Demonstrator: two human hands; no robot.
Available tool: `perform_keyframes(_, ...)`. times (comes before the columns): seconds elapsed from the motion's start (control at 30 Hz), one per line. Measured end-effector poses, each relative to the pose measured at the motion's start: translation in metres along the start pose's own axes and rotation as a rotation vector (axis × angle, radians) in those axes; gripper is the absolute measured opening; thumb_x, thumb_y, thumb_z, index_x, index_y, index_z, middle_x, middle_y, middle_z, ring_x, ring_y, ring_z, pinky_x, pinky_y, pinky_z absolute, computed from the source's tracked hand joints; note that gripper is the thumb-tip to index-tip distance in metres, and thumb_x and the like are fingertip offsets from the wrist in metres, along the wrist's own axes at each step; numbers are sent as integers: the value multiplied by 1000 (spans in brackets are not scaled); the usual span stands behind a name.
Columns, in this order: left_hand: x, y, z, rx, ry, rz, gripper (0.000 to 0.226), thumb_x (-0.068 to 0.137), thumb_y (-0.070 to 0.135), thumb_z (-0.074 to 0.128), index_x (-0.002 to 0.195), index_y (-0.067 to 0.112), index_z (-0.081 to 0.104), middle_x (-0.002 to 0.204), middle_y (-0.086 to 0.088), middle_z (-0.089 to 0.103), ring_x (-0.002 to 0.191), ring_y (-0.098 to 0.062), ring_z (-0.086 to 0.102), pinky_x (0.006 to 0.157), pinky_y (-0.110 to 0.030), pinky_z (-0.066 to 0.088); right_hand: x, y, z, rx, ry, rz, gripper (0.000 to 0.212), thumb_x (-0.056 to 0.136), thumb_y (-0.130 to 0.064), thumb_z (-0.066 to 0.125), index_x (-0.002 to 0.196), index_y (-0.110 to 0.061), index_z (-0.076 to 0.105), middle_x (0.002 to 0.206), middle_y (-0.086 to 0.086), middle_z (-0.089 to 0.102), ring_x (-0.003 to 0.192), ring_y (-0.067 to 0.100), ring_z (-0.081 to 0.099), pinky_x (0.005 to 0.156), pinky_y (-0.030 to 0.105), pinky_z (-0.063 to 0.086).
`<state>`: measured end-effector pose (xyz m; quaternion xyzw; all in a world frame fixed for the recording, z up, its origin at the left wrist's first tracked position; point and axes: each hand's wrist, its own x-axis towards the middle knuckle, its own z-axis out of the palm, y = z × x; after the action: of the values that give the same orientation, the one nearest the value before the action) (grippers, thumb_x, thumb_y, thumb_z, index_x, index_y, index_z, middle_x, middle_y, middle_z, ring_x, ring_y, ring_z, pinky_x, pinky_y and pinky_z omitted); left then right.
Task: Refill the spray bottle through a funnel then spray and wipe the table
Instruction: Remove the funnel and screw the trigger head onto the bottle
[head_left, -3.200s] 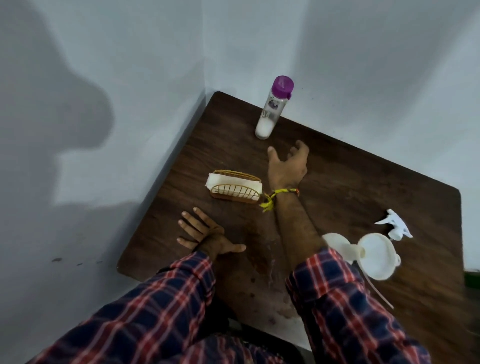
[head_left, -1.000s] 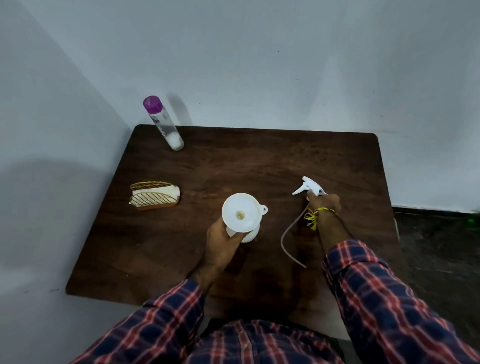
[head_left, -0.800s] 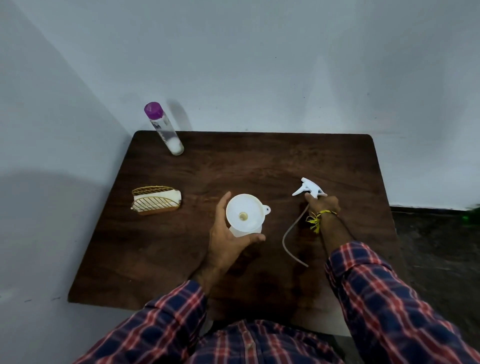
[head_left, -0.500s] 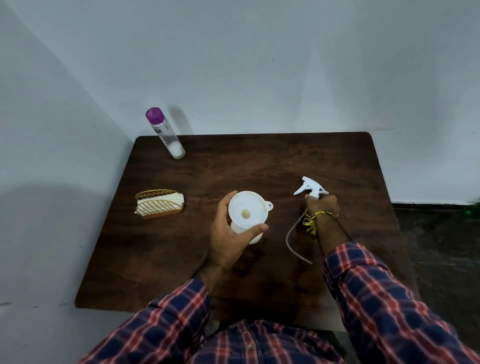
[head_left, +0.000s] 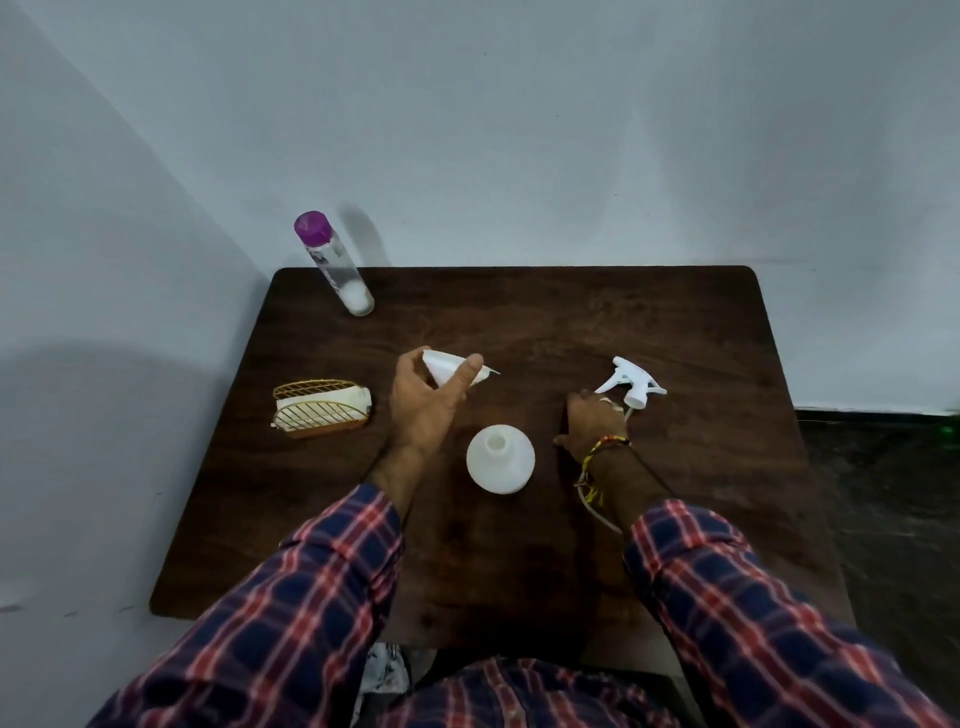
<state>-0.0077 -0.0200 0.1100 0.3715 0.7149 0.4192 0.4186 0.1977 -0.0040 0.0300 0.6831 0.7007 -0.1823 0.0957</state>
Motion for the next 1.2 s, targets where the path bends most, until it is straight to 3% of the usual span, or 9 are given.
perform_keyframes(0.17, 45, 7, 3, 316, -36, -14, 83, 60, 50, 87, 125, 26, 42, 124, -2, 56, 112, -21, 57, 87, -35, 54, 13, -4, -5, -101, -119, -6, 63, 78, -35, 79, 130, -8, 54, 141, 16, 48, 128, 33, 50, 107, 41, 39)
perform_keyframes(0.47, 149, 28, 29, 1058, -114, 130, 104, 61, 48, 87, 140, 12, 30, 129, -14, 57, 117, -33, 56, 97, -44, 46, 34, -13, -23, -116, -254, 29, 45, 83, -20, 73, 124, -11, 56, 128, 11, 58, 121, 30, 56, 96, 44, 47)
perform_keyframes(0.67, 199, 19, 53, 1421, -261, 190, 92, 66, 33, 86, 140, 11, 37, 128, -16, 56, 117, -34, 55, 99, -44, 39, 52, -21, -32, -98, -289, 38, 34, 90, -12, 63, 123, -12, 59, 127, 10, 61, 119, 31, 58, 90, 45, 51)
perform_keyframes(0.8, 222, 12, 61, 1536, -226, 311, 64, 78, 21, 75, 133, 9, 45, 128, -19, 55, 118, -36, 51, 97, -43, 40, 63, -26, -34, -70, -307, 47, 32, 89, -13, 62, 121, -12, 61, 125, 11, 62, 117, 33, 59, 90, 46, 54)
perform_keyframes(0.97, 245, 23, 63, 1762, -224, 431, 36, 83, 20, 66, 117, 12, 59, 120, -15, 59, 113, -33, 50, 87, -42, 44, 70, -32, -32, -107, -324, 44, 32, 88, -11, 61, 119, -13, 63, 123, 11, 63, 115, 36, 61, 87, 49, 55)
perform_keyframes(1.2, 255, 24, 62, 1874, -198, 474, 46, 75, 29, 74, 117, 13, 62, 116, -13, 58, 111, -31, 50, 89, -45, 44, 71, -31, -30, -94, -350, 61, 31, 89, -10, 61, 120, -13, 61, 123, 10, 62, 115, 35, 60, 88, 51, 54)
